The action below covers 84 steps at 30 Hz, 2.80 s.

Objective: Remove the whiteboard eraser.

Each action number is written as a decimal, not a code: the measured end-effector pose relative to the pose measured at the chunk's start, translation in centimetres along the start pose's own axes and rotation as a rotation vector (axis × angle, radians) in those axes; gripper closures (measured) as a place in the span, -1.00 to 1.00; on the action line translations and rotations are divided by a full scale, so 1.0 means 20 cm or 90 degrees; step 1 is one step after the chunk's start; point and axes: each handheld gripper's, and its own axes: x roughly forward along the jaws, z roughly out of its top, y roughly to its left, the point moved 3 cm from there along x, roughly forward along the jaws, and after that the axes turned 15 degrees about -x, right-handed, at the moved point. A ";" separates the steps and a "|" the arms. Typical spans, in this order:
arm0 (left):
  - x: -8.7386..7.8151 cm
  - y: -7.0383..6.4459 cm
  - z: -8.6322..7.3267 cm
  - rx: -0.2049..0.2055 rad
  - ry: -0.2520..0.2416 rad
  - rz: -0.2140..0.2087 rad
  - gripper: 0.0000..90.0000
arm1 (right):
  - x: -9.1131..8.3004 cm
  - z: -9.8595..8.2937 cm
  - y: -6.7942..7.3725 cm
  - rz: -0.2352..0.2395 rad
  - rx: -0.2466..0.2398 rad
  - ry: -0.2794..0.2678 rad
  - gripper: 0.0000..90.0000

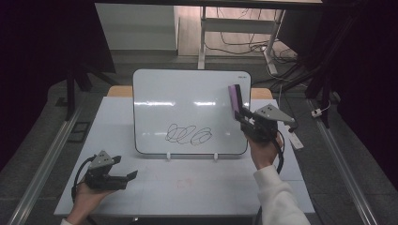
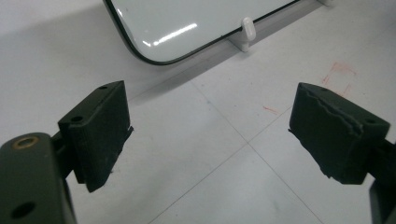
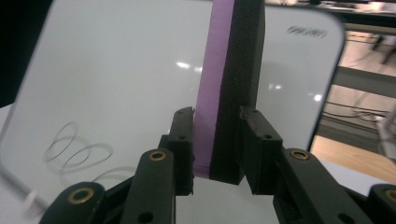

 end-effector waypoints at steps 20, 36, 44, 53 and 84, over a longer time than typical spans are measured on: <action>0.02 -0.09 0.03 0.066 0.006 -0.040 -0.57 | -0.10 -0.29 0.25 0.249 -0.088 0.048 0.49; 0.12 -0.27 0.15 0.158 0.016 -0.104 -0.46 | -0.06 -0.32 0.49 0.445 -0.160 0.067 0.49; 0.21 -0.38 0.18 0.214 0.044 -0.154 -0.44 | -0.06 -0.34 0.56 0.515 -0.186 0.079 0.49; 0.31 -0.48 0.23 0.257 0.071 -0.206 -0.38 | -0.06 -0.35 0.60 0.556 -0.208 0.084 0.49; 0.33 -0.54 0.24 0.267 0.116 -0.335 0.43 | -0.06 -0.33 0.60 0.518 -0.179 0.069 -0.14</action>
